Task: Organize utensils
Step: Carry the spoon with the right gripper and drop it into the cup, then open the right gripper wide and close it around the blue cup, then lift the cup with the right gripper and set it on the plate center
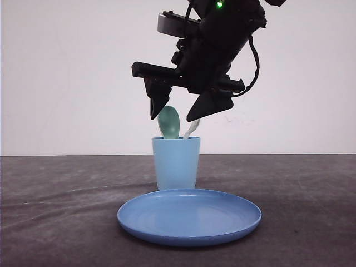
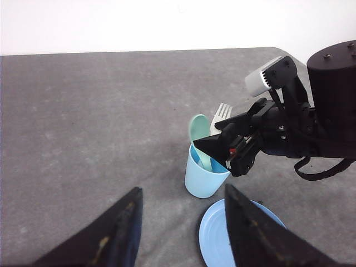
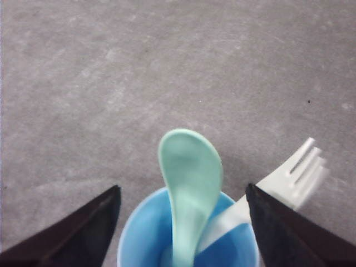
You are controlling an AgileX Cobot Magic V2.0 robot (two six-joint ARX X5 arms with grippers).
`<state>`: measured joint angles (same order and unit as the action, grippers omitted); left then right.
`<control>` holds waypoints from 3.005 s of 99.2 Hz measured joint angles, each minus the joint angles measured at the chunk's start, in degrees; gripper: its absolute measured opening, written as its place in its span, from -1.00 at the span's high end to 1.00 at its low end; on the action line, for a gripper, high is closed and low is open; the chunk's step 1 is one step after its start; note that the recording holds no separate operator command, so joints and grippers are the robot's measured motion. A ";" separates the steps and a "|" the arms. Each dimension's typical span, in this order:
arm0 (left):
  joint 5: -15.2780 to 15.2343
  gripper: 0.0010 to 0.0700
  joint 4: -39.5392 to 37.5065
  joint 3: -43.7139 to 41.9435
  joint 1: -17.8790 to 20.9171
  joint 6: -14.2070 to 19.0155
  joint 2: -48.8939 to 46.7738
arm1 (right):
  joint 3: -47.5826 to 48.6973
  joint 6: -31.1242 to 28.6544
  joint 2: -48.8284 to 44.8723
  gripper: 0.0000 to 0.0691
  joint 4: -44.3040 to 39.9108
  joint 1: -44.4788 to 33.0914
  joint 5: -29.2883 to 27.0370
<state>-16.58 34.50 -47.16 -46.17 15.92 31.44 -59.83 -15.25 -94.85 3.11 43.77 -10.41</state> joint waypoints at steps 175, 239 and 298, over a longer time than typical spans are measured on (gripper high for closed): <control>0.00 0.23 2.75 0.00 0.00 0.02 0.04 | 0.04 -12.02 -3.06 -0.97 -11.69 -2.71 9.07; 0.00 0.23 4.39 0.00 0.00 0.02 0.11 | -2.82 -10.51 -7.67 -0.76 -8.92 -3.76 11.08; -1.27 0.23 5.51 0.00 0.00 0.00 0.37 | -3.06 -7.02 4.79 -0.18 -15.50 -3.54 10.93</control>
<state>-17.85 40.01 -47.16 -46.17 15.92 31.81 -62.89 -22.26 -90.06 -12.38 40.23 0.51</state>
